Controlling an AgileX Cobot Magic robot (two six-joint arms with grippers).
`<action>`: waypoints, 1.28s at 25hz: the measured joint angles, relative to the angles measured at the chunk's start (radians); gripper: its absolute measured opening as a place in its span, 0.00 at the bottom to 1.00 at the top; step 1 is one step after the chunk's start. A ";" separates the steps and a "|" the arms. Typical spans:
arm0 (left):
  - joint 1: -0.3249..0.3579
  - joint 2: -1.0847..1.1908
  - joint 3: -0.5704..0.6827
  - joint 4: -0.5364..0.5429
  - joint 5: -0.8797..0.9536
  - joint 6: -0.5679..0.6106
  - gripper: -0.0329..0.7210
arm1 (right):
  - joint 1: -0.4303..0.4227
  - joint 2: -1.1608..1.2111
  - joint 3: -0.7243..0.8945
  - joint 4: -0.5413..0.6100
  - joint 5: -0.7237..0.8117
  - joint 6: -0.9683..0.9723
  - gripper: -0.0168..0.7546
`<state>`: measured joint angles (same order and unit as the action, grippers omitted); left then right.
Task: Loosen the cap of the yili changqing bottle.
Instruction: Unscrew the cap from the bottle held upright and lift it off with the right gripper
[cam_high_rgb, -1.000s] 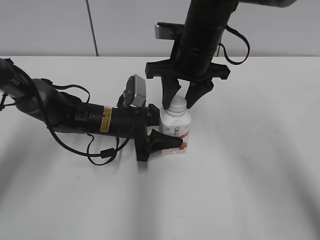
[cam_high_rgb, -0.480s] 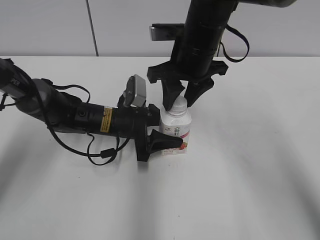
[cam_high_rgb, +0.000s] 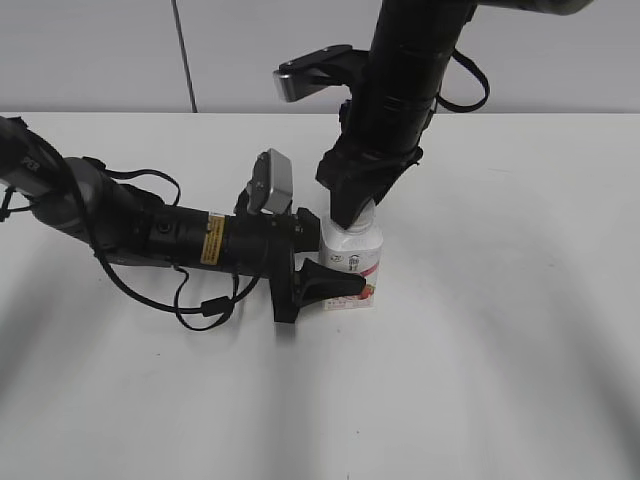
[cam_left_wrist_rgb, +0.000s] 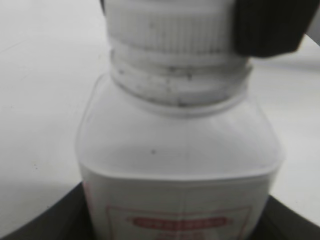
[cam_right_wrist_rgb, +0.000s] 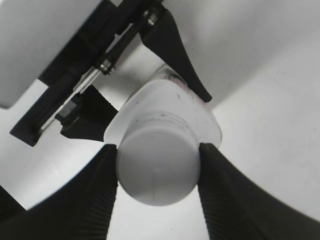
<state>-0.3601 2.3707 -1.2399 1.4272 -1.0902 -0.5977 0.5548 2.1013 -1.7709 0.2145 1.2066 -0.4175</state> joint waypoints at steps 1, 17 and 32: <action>0.000 0.000 0.000 0.000 0.000 0.000 0.61 | 0.000 0.000 0.000 0.000 0.000 -0.039 0.53; 0.001 0.000 0.000 0.008 -0.004 0.001 0.61 | -0.001 0.000 0.000 0.040 0.000 -0.513 0.53; 0.001 0.000 0.000 0.009 -0.004 0.003 0.61 | -0.001 0.000 0.000 0.040 0.000 -0.610 0.53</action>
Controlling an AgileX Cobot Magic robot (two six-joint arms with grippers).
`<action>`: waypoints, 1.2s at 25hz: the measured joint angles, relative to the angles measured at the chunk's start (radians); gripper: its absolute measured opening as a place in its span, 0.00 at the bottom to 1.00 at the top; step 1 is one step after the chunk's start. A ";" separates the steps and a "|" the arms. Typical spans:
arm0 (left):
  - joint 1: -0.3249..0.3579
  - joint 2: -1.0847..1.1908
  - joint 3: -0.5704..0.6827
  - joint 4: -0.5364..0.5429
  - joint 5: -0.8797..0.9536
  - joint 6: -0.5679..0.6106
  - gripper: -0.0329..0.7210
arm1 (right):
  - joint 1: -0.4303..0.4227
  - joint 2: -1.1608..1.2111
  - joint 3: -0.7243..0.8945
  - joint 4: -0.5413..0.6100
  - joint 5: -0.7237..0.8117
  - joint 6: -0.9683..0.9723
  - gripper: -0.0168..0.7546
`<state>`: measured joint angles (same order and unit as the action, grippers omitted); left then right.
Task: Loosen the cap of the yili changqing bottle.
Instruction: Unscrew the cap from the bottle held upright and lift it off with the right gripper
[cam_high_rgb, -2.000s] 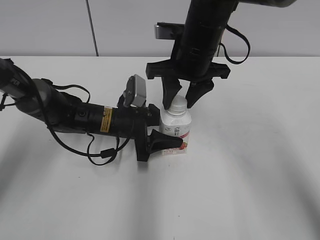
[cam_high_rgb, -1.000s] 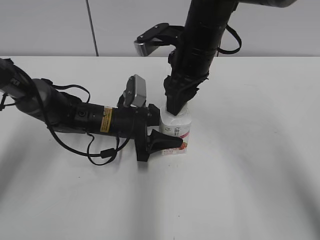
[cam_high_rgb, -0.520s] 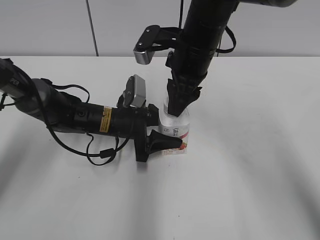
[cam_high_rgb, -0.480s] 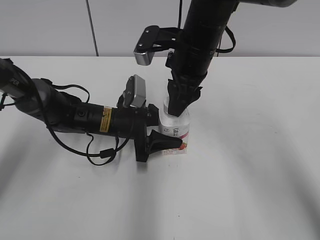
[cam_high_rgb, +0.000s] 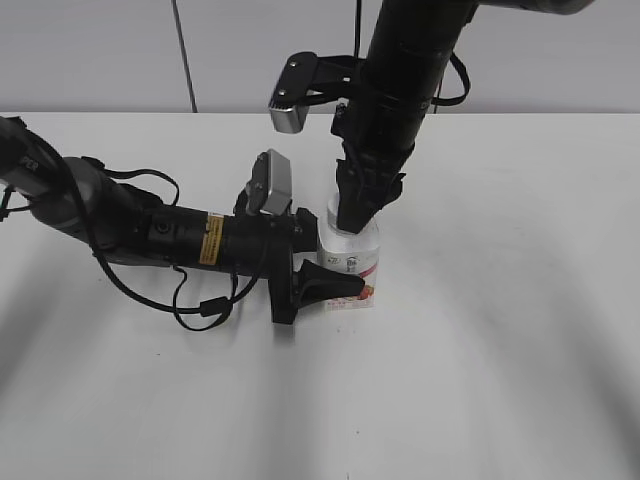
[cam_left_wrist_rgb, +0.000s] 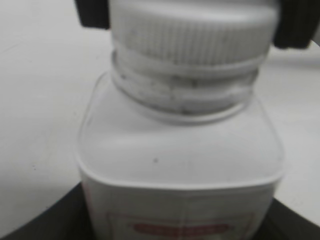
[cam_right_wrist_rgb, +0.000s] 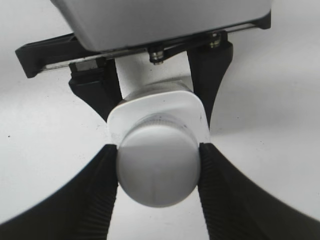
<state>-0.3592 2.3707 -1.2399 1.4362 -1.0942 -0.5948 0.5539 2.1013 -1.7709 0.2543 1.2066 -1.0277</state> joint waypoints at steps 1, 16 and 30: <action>0.000 0.000 0.000 0.000 0.000 0.000 0.61 | 0.000 0.000 0.000 0.001 0.000 -0.001 0.53; 0.000 0.000 0.000 0.000 0.000 0.000 0.61 | 0.000 0.000 0.000 0.002 0.000 -0.002 0.54; 0.000 0.000 0.000 -0.002 0.002 -0.002 0.61 | 0.000 0.000 0.000 0.031 -0.001 0.003 0.69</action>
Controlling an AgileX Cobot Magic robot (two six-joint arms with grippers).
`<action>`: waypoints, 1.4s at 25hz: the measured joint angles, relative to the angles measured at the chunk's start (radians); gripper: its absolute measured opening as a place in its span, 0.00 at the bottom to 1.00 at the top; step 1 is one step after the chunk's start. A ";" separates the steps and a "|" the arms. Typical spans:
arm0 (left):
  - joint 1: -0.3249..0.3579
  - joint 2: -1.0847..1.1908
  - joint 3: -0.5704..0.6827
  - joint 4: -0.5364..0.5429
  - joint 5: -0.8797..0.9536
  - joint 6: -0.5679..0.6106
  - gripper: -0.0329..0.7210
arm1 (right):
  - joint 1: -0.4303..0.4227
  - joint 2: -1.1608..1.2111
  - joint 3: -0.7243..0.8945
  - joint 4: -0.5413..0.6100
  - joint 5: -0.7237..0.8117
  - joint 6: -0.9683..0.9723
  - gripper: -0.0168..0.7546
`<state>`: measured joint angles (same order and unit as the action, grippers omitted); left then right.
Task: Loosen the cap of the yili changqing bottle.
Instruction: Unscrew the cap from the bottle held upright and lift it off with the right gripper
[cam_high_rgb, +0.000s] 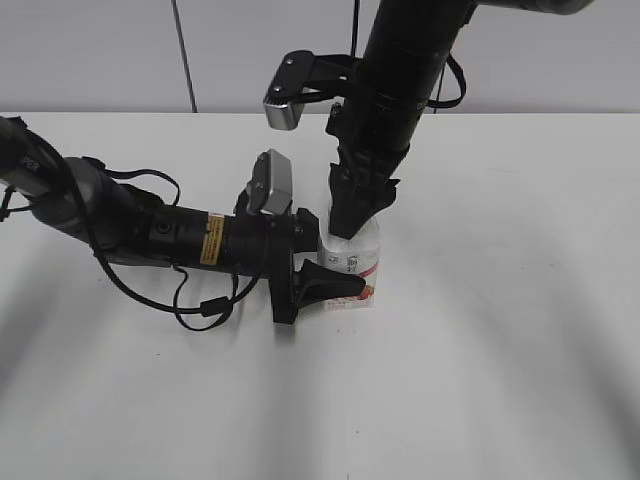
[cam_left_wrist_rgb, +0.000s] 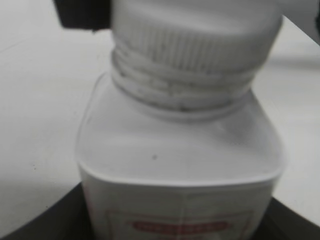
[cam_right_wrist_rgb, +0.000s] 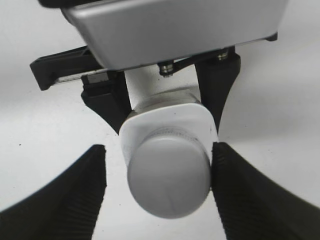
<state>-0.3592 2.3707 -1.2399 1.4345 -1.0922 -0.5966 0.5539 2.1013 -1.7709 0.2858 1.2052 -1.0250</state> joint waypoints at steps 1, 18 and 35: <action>0.000 0.000 0.000 0.000 0.000 -0.001 0.61 | 0.000 0.000 0.000 0.000 0.000 0.003 0.69; -0.001 0.000 0.000 -0.002 0.002 -0.001 0.61 | 0.001 -0.021 -0.005 -0.031 0.008 0.081 0.71; -0.001 0.000 0.000 -0.002 0.003 -0.001 0.61 | 0.001 -0.023 -0.026 -0.032 0.010 0.656 0.71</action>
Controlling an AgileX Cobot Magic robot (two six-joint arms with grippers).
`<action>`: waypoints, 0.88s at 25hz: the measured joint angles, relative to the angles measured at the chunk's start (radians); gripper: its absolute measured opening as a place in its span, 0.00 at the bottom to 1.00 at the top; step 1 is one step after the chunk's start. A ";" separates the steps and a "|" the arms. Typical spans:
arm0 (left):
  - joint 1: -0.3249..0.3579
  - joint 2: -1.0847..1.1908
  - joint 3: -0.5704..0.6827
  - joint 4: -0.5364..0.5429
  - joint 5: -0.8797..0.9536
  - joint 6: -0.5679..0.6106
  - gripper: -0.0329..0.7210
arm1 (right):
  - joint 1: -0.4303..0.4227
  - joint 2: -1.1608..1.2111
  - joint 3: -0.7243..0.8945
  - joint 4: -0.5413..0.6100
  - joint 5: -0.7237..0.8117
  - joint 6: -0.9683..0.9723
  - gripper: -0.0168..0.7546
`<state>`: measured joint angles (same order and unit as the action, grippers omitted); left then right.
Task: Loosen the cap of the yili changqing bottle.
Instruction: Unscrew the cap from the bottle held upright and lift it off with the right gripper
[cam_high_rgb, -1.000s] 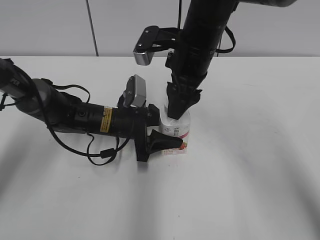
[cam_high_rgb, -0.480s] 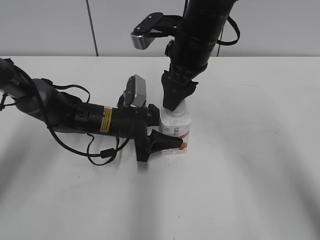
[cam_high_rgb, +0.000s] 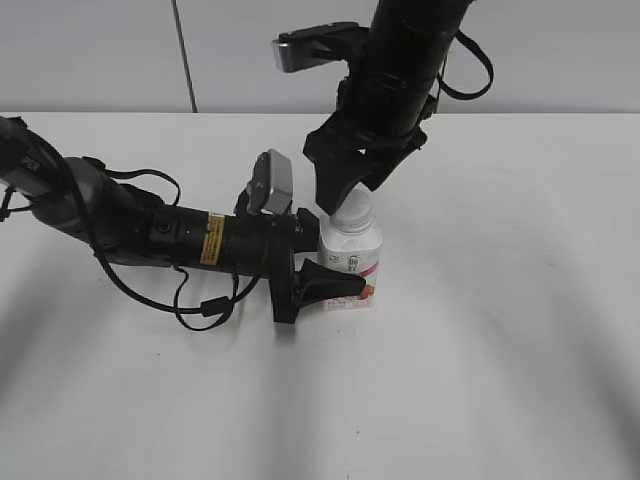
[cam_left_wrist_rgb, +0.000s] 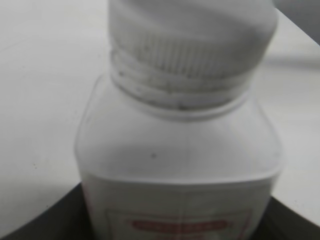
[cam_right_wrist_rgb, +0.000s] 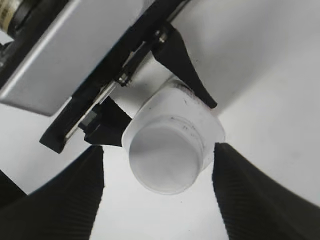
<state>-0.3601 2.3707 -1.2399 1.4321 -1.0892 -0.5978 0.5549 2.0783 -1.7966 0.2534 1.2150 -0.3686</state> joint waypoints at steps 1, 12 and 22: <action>0.000 0.000 0.000 0.000 0.000 0.000 0.61 | 0.000 0.000 0.000 0.000 0.000 0.033 0.71; 0.000 0.000 0.000 -0.001 0.000 -0.001 0.61 | 0.000 0.000 0.000 0.000 0.000 0.400 0.71; 0.000 0.000 0.000 -0.005 0.004 -0.004 0.61 | 0.000 0.000 0.000 0.000 0.000 0.550 0.71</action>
<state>-0.3601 2.3707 -1.2399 1.4273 -1.0850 -0.6019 0.5549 2.0783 -1.7966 0.2534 1.2152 0.1815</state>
